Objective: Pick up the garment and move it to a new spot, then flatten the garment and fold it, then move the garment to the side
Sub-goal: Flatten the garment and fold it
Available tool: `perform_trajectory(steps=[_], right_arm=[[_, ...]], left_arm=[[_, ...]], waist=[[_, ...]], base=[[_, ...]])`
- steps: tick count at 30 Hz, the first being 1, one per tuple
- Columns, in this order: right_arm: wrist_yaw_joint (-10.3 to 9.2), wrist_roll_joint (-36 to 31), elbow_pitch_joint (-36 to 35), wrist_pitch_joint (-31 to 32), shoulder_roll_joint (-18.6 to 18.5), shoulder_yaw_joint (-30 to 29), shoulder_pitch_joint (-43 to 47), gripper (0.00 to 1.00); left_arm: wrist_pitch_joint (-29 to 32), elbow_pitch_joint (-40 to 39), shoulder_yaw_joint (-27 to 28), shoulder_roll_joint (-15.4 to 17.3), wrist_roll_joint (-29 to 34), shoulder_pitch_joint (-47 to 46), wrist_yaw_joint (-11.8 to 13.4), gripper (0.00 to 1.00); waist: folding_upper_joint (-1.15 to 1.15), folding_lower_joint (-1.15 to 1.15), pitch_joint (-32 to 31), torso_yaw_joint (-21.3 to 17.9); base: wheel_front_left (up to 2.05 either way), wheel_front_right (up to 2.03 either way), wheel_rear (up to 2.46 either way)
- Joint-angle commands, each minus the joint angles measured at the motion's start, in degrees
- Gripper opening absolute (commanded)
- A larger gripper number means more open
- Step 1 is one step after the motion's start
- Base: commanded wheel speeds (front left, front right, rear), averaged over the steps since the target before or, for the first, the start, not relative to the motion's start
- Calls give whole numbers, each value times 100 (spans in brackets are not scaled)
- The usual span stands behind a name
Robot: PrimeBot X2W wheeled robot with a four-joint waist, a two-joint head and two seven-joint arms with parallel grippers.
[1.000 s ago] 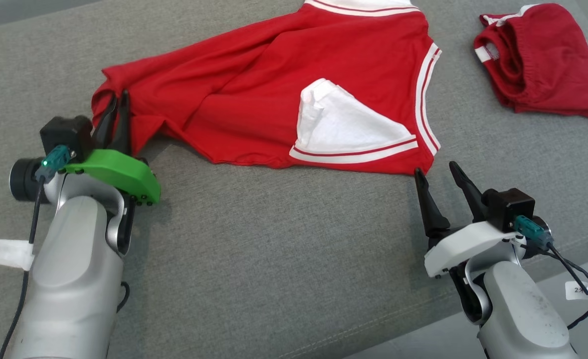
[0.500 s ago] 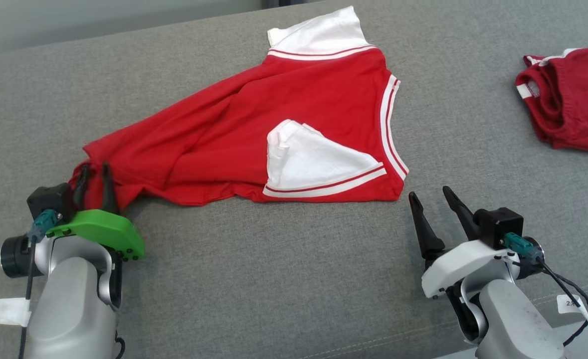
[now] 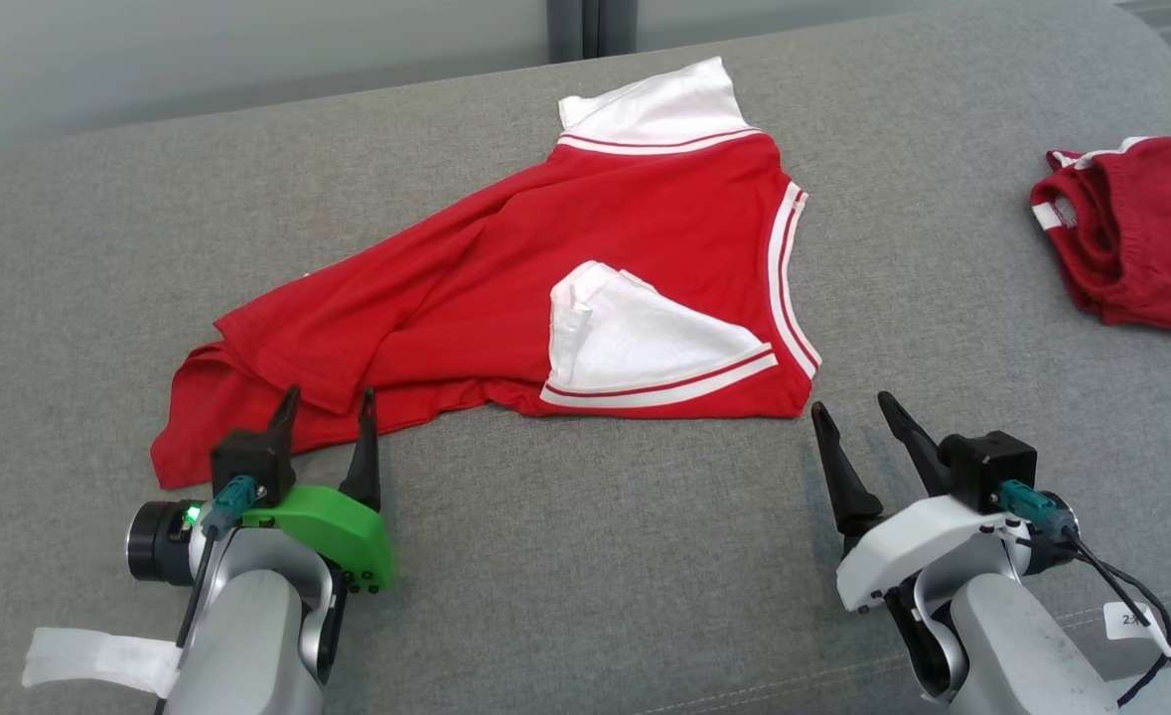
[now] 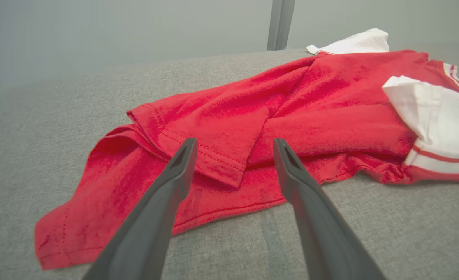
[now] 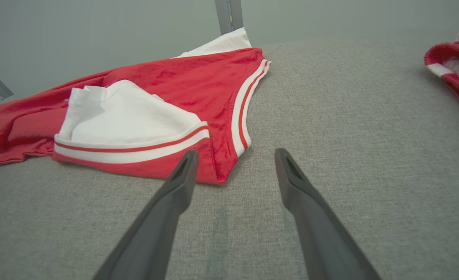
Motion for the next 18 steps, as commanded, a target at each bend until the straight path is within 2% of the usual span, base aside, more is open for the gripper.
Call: perform_trajectory(steps=[1,5,6,7,8,12,15,17,18], right_arm=[[-7,21,9,-17,-2,28,-2,100],[-7,20,-15,-17,-35,24,-75,100],[-7,18,-15,-17,-43,12,-68,100],[-7,17,-11,-17,-49,4,-61,100],[-7,9,-12,-17,-61,-12,-57,100],[-7,4,-36,-17,-65,-56,-39,100],[-7,-13,-58,-17,-72,-80,-35,100],[-7,-25,-58,-17,-70,-80,-58,100],[-7,-25,-50,-17,-65,-70,-70,100]], left_arm=[[-2,90,-38,-19,43,-9,-23,100],[-3,388,13,-62,-27,-138,90,100],[-2,447,36,-68,-41,-150,103,98],[-2,471,61,-72,-43,-181,111,89],[-2,496,86,-72,-35,-199,131,89],[-2,542,192,-70,-51,-202,174,100],[-2,574,320,-69,-82,-206,189,100],[-2,610,374,-60,-68,-220,181,76],[-2,620,417,-59,-76,-232,184,50]], waist=[[0,0,40,-61],[0,0,148,-241],[0,0,170,-269],[0,0,191,-298],[0,0,210,-320],[0,0,255,-357],[0,0,288,-370],[0,0,299,-376],[0,0,303,-378]], base=[[0,0,0],[0,0,0],[0,0,0],[0,0,0],[0,0,0],[0,0,0],[0,0,0],[0,0,0],[0,0,0]])
